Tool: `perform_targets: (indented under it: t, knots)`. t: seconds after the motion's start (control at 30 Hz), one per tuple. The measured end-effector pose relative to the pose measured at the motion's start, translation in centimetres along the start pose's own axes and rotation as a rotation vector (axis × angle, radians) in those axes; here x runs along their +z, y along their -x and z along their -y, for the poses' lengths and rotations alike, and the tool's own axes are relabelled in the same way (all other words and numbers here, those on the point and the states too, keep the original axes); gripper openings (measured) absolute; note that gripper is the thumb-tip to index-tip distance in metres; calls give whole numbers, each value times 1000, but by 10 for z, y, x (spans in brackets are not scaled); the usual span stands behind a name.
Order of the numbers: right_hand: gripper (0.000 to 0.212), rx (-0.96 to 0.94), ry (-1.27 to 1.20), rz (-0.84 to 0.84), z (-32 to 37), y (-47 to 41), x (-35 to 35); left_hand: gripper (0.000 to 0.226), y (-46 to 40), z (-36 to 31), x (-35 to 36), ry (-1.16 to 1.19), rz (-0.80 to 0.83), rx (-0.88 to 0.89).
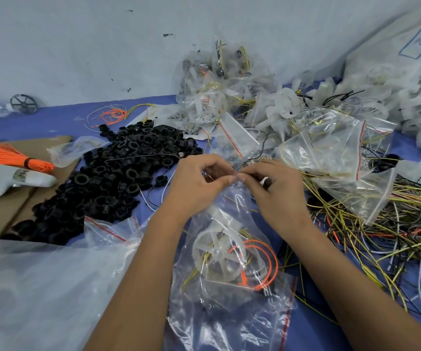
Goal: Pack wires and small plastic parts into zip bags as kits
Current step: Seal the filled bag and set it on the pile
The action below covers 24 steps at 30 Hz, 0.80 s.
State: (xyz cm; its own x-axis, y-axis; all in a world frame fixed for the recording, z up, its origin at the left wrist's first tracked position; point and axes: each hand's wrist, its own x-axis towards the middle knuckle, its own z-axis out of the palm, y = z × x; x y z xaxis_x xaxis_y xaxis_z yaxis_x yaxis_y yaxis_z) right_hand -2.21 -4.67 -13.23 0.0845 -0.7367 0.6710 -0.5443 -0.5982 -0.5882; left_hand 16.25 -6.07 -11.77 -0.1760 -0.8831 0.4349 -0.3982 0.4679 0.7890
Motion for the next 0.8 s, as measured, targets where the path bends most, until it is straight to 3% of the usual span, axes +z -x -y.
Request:
perform_targets:
  t: [0.67,0.8]
  knots:
    - [8,-22,-85,70,1,1,7,11,1,-1,-3,62,88,-84]
    - [10,-28,-83,88,1,1,7,3,2,3,-5,93,115,-124]
